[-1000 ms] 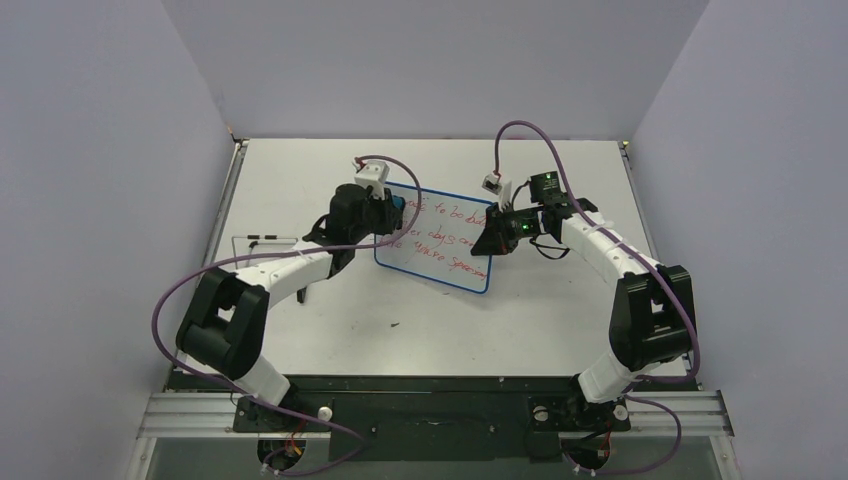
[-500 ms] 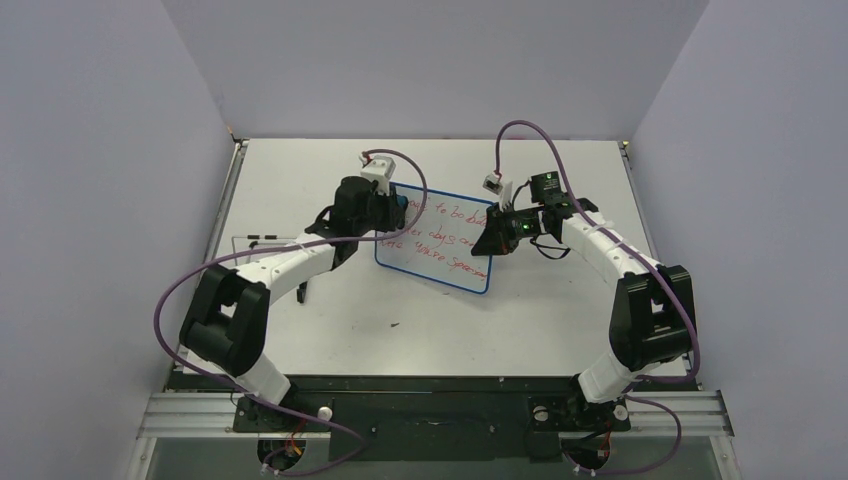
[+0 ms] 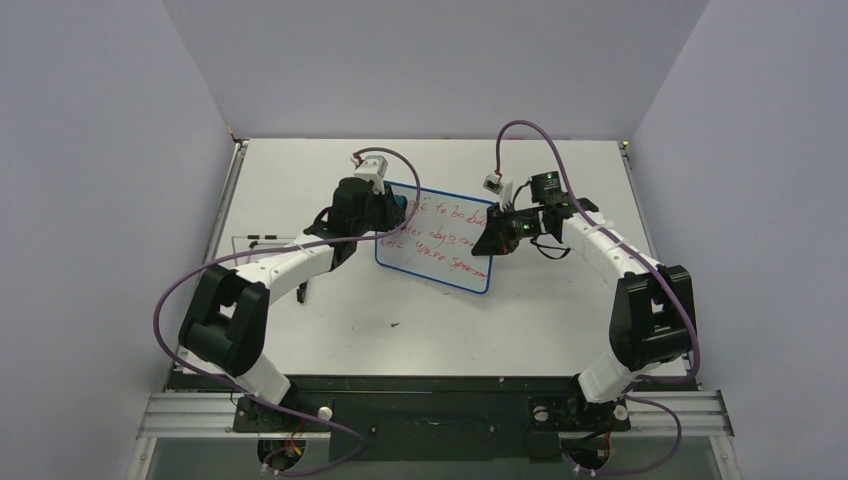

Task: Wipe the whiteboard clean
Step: Erase the whiteboard at the whiteboard stand.

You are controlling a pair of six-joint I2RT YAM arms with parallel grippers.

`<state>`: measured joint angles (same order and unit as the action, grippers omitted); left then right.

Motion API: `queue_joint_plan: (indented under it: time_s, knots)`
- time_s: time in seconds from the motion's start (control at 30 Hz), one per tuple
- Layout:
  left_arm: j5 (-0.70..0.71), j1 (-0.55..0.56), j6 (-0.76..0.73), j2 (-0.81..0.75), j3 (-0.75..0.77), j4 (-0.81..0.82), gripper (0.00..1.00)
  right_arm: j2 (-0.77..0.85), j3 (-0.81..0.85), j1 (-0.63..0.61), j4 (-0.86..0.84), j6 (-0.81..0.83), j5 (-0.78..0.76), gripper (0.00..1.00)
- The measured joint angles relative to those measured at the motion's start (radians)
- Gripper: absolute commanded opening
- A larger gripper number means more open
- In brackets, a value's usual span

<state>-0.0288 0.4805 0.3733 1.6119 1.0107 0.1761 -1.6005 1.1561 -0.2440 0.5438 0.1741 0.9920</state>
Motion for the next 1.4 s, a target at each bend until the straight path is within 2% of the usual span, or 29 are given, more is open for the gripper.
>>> queue_joint_plan:
  time_s: [0.13,0.57,0.83,1.17,1.4]
  knots:
    - [0.006,0.002,0.026,0.0,0.003,-0.008,0.0,0.0,0.0,0.0,0.0,0.0,0.0,0.0]
    - [0.052,0.046,-0.035,0.007,0.023,-0.025,0.0,0.0,0.0,0.003,0.003,-0.006,0.0,0.0]
    - [-0.031,0.015,0.019,0.006,0.043,-0.064,0.0,0.0,0.0,0.002,0.003,0.005,0.0,0.0]
    - [0.002,0.072,-0.131,-0.004,0.052,-0.112,0.0,0.0,0.0,0.002,0.003,0.015,0.001,0.0]
    - [-0.055,-0.026,-0.027,-0.003,0.051,-0.125,0.0,0.0,0.0,0.0,0.0,0.024,0.002,0.0]
